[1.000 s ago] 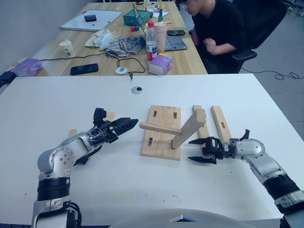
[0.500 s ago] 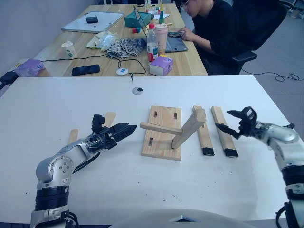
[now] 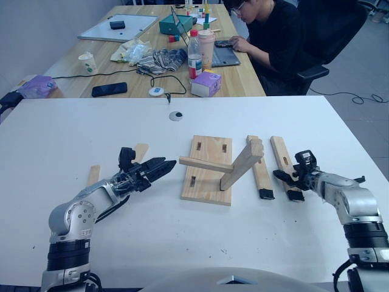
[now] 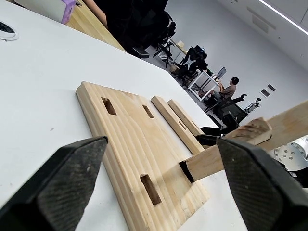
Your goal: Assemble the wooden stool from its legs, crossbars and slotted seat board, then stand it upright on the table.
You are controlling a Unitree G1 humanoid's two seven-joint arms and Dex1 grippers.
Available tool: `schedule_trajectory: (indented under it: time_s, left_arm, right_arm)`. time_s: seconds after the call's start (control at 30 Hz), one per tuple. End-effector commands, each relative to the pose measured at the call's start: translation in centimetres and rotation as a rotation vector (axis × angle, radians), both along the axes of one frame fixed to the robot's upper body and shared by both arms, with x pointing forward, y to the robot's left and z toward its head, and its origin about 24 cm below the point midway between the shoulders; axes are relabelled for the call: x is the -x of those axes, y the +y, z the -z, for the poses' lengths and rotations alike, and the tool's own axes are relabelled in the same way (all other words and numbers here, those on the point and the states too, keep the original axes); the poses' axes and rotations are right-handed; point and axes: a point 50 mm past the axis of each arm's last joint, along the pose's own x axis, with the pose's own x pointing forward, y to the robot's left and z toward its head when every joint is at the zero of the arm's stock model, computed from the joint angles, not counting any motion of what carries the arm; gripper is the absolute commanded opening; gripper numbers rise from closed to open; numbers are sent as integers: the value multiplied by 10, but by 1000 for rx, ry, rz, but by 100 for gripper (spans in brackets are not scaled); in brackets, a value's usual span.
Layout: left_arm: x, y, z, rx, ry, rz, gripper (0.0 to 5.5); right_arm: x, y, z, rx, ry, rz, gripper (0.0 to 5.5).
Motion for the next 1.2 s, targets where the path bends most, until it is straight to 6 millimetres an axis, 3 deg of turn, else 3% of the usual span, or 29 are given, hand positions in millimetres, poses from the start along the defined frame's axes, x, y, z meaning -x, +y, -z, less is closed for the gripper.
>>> schedule_trajectory:
  time_s: [0.03,0.23,0.33,0.4,0.47,0.53,0.6,0.73,0.83,0.9,1.2]
  left_arm:
    - [0,0,0,-5,-2,-17,415]
    - [-6,5,-5,-84,-70,-55,415]
    - [-24,37,-24,-149,-135,-177,415]
    - [-40,64,-59,-192,-255,-280,415]
    - [-52,72,-96,-210,-405,-292,415]
    - [-64,60,-130,-211,-550,-240,415]
    - [-67,39,-160,-144,-657,-156,415]
    - [-53,-5,-191,23,-762,41,415]
    - [-40,-39,-199,225,-745,204,415]
    - [-35,-54,-202,318,-724,266,415]
    - [-9,-85,-198,401,-725,460,415]
  right_arm:
    - [5,-1,9,-2,52,44,339]
    - [1,-2,8,54,24,44,232]
    - [-9,-8,-2,112,-79,71,206]
    - [-33,-12,-32,83,-283,98,206]
    - [-56,-10,-73,18,-526,65,206]
    - [-74,10,-128,-128,-806,-69,206]
    - [-75,33,-175,-303,-1019,-233,206]
    - [-51,76,-225,-575,-1165,-611,205]
    - [-23,110,-231,-682,-1073,-926,205]
    - [-9,123,-230,-736,-1010,-1038,205]
    - [7,142,-225,-800,-900,-1139,205]
